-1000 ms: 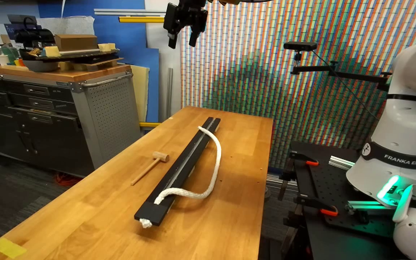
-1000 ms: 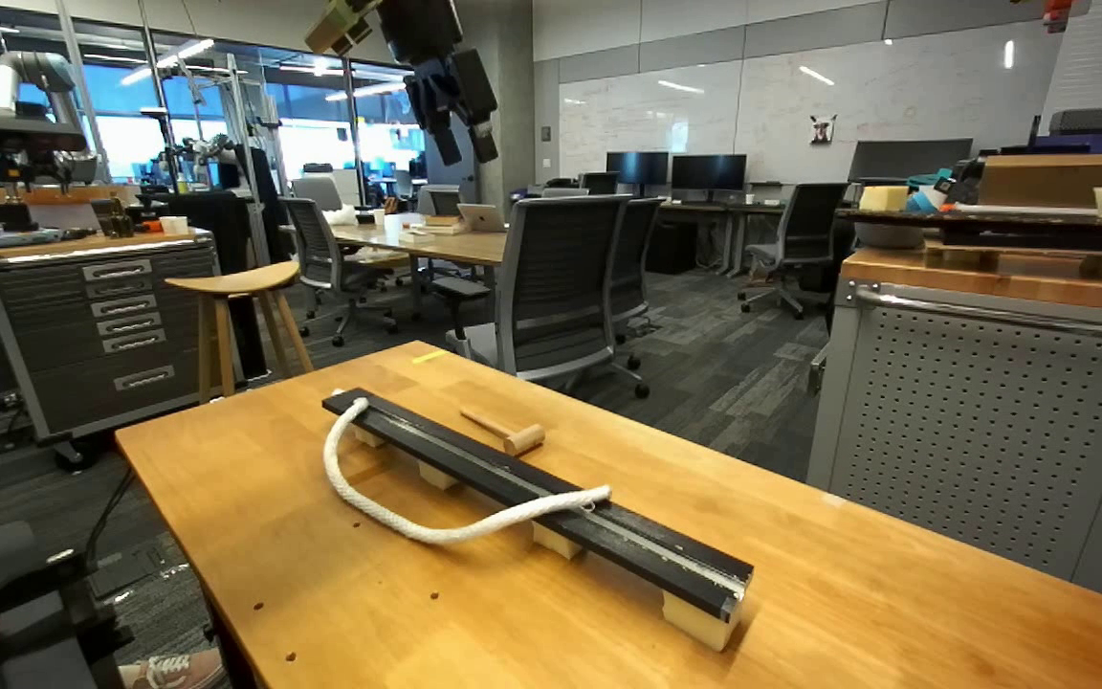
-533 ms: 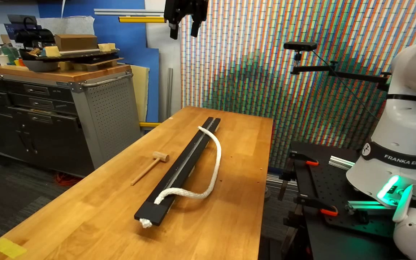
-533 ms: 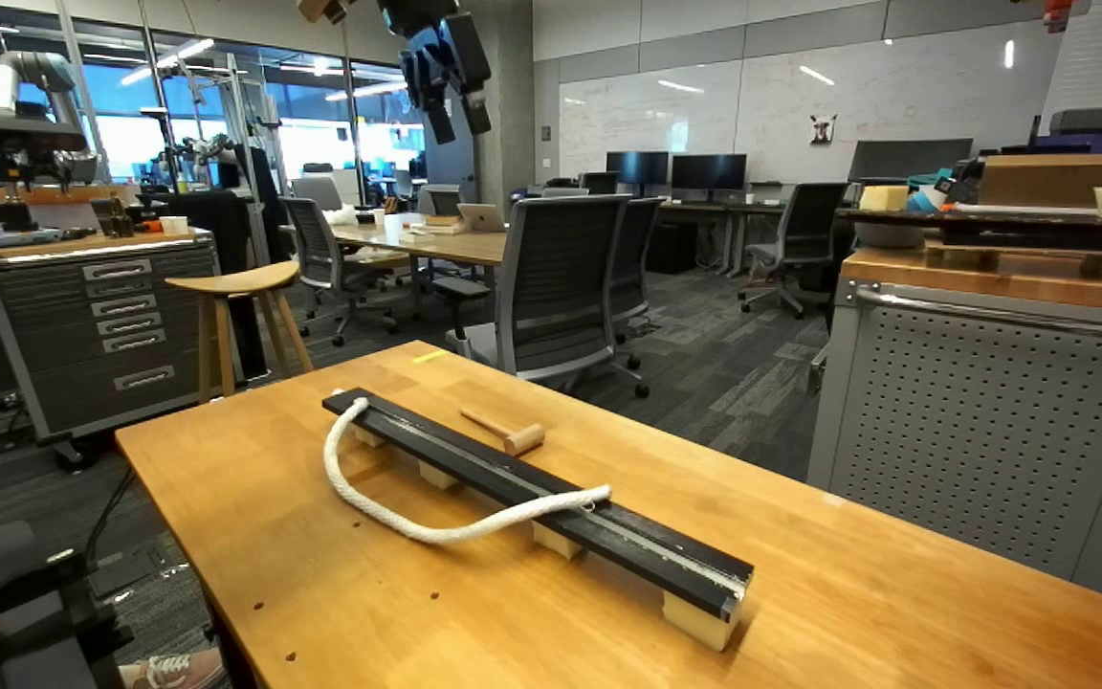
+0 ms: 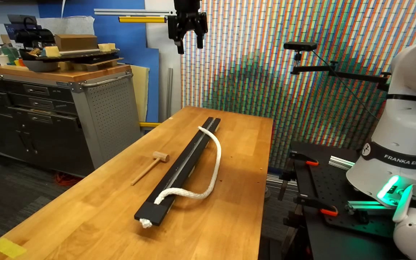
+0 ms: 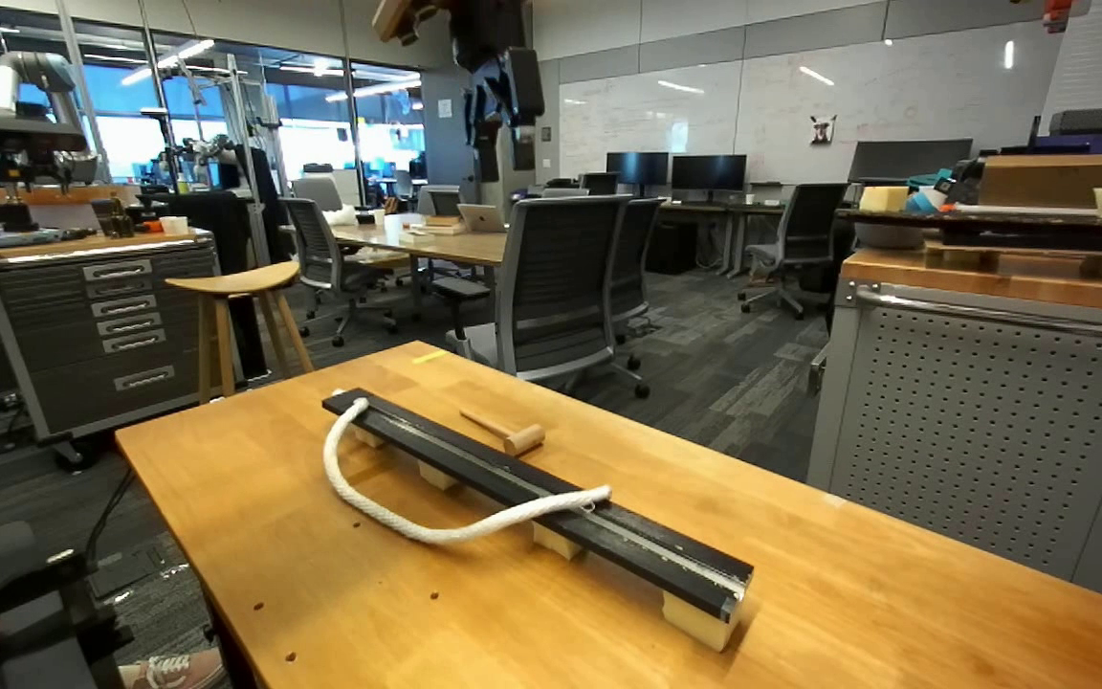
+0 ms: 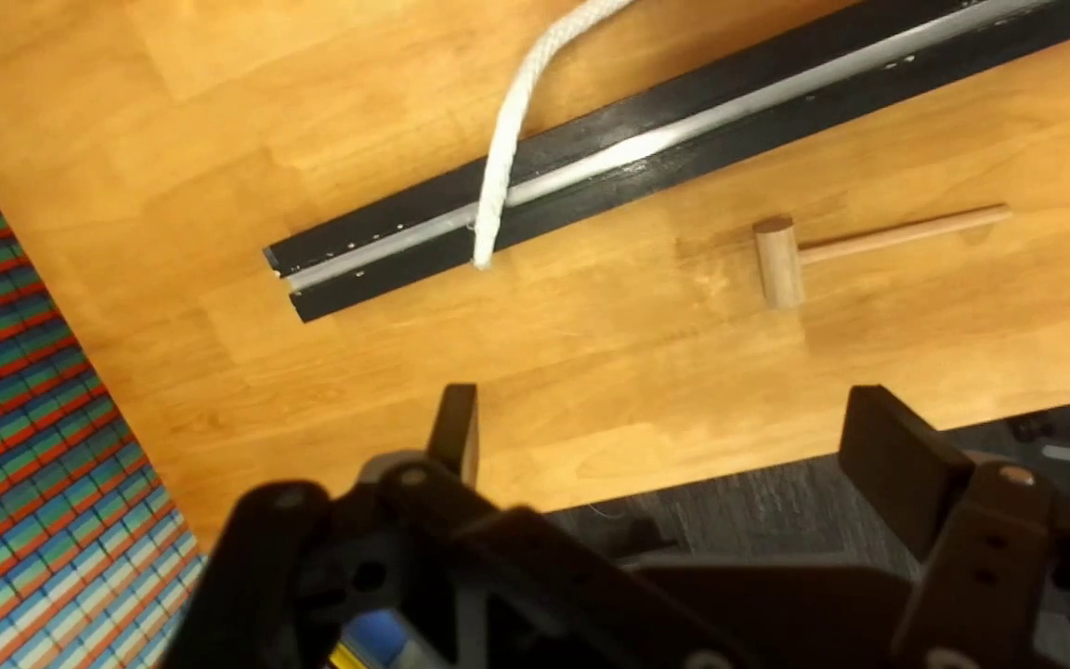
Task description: Pick up the white rope and arrange it neatly on the board
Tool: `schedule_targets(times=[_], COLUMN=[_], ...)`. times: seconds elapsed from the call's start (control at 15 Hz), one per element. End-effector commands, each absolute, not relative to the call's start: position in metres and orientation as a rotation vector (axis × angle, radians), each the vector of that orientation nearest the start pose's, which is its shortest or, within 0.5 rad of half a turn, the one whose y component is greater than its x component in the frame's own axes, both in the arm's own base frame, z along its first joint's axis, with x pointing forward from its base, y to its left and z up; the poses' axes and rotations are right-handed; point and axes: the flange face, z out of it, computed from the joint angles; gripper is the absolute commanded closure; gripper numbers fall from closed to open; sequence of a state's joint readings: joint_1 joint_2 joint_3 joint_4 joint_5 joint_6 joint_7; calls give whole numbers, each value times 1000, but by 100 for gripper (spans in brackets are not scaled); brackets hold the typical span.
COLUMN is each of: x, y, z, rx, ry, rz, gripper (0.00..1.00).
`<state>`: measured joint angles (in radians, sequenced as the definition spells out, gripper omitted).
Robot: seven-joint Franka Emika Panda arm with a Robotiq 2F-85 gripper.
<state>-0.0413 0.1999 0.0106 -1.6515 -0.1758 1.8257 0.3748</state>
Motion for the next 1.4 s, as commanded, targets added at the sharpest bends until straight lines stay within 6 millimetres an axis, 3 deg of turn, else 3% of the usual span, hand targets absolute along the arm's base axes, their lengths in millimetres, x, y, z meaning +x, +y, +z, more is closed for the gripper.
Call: schedule_targets(times=[0.0, 0.53, 0.93, 1.33], x=[647, 645, 650, 662], y=[-70, -126, -147, -155], z=[461, 397, 368, 336], rx=[-3236, -3125, -3119, -3108], ry=[652, 668, 625, 647], rz=[145, 261, 189, 50], gripper=[0, 0, 0, 0])
